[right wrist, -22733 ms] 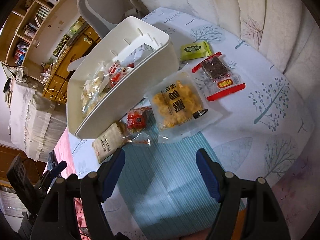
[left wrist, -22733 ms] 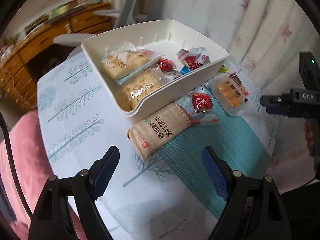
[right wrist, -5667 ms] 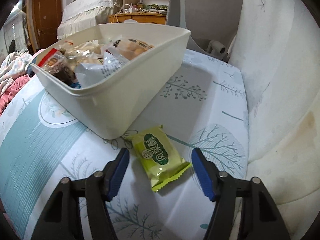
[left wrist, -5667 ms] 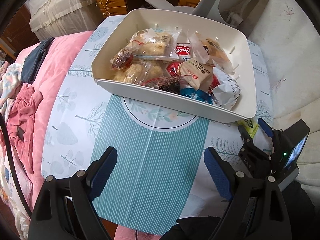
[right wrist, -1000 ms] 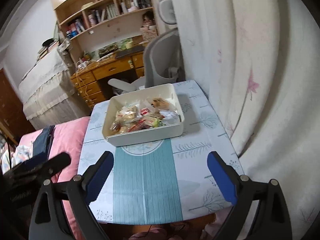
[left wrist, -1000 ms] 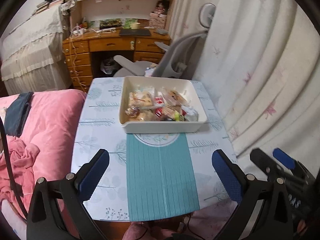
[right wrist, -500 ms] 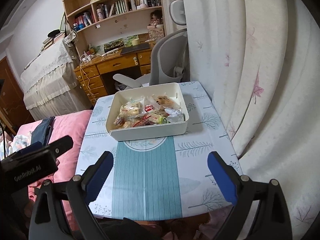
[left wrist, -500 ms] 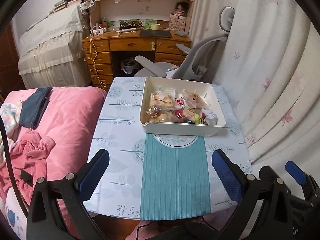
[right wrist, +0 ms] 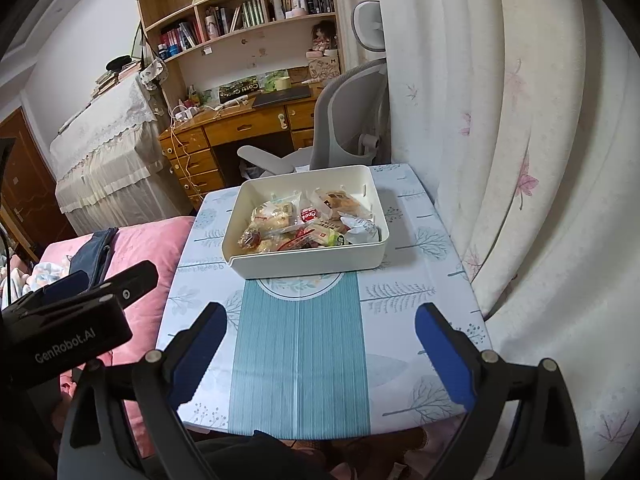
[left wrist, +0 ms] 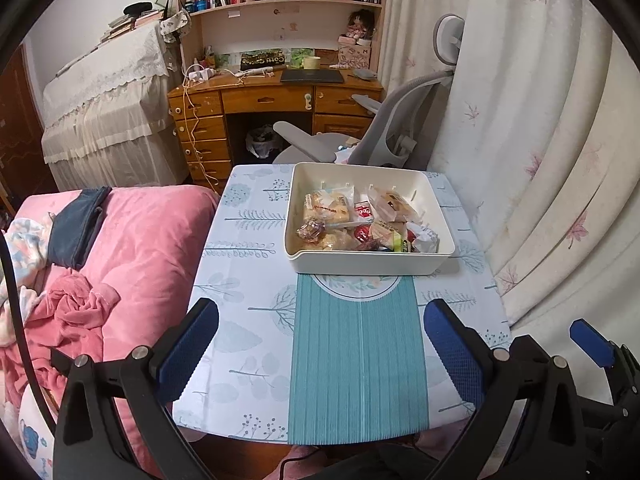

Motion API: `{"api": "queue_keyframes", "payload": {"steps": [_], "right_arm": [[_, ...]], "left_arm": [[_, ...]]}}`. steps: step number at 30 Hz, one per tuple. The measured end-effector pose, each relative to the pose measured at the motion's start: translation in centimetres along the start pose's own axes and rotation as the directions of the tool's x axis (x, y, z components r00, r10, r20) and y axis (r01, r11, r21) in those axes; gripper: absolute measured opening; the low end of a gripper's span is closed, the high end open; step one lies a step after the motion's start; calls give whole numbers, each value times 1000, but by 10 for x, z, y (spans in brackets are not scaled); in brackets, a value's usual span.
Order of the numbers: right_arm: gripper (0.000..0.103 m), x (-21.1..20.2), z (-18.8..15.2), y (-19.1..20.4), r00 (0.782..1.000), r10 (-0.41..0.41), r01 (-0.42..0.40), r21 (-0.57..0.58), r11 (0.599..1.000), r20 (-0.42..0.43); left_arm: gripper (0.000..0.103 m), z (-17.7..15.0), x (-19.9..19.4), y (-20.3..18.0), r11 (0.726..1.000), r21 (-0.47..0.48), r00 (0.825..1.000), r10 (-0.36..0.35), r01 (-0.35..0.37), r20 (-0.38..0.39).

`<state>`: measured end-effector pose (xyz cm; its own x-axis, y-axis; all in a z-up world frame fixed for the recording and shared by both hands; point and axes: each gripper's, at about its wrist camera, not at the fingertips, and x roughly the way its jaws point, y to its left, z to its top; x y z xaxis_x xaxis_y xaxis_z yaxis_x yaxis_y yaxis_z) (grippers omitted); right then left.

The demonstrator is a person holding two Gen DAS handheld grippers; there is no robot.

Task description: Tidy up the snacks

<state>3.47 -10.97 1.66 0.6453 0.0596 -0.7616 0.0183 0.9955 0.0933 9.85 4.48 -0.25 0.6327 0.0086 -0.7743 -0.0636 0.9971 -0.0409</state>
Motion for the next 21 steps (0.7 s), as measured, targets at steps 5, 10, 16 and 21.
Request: {"api": "queue_keyframes", "payload": {"steps": [5, 10, 16, 21], "right_arm": [[96, 0, 0, 1, 1000, 4, -4, 1, 1000, -6], [96, 2, -1, 1, 1000, 6, -6, 3, 1000, -12], [96, 6, -4, 2, 1000, 8, -8, 7, 1000, -25], [96, 13, -3, -2, 999, 11, -11, 11, 1000, -43]], "left_arm": [[102, 0, 1, -1, 1000, 4, 1000, 13, -13, -2], [102, -1, 4, -1, 1000, 6, 1000, 25, -25, -14], [102, -2, 8, -2, 1000, 6, 999, 29, -29, -23], [102, -3, 13, -3, 999, 6, 999, 31, -31, -34]]}}
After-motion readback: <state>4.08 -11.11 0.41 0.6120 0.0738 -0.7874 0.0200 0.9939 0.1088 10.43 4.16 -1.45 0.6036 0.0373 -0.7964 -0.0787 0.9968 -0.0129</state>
